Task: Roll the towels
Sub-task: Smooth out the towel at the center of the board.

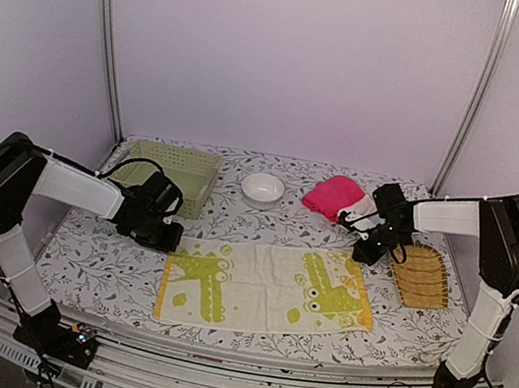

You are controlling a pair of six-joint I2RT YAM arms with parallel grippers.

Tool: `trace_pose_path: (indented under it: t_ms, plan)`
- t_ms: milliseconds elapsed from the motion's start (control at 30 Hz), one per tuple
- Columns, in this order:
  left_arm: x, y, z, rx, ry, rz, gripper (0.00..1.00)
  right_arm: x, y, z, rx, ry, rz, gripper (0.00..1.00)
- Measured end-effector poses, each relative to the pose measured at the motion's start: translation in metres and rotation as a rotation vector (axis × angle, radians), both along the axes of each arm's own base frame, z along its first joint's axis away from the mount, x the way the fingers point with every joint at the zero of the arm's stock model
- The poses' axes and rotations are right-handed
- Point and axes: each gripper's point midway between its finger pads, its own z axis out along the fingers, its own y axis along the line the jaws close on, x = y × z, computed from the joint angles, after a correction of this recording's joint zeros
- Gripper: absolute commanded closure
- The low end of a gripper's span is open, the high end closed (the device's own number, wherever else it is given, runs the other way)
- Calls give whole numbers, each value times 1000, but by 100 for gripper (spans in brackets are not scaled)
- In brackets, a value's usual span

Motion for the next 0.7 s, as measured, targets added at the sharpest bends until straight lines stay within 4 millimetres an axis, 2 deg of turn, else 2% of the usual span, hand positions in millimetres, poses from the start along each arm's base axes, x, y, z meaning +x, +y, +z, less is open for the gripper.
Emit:
trace_pose_path:
  t_ms: [133,233,500,700]
  plan:
    - [18,-8,0,9,-29,-14,100,-1,-3,0,-6,1,-21,84]
    - [25,-10,1,15,-44,-18,100,-2,-7,0,-20,-1,-44,83]
    - [27,-7,2,38,-57,-18,100,-5,-23,0,-67,14,-113,82]
    - [28,-4,7,45,-67,-4,100,-9,-26,3,-69,38,-113,72]
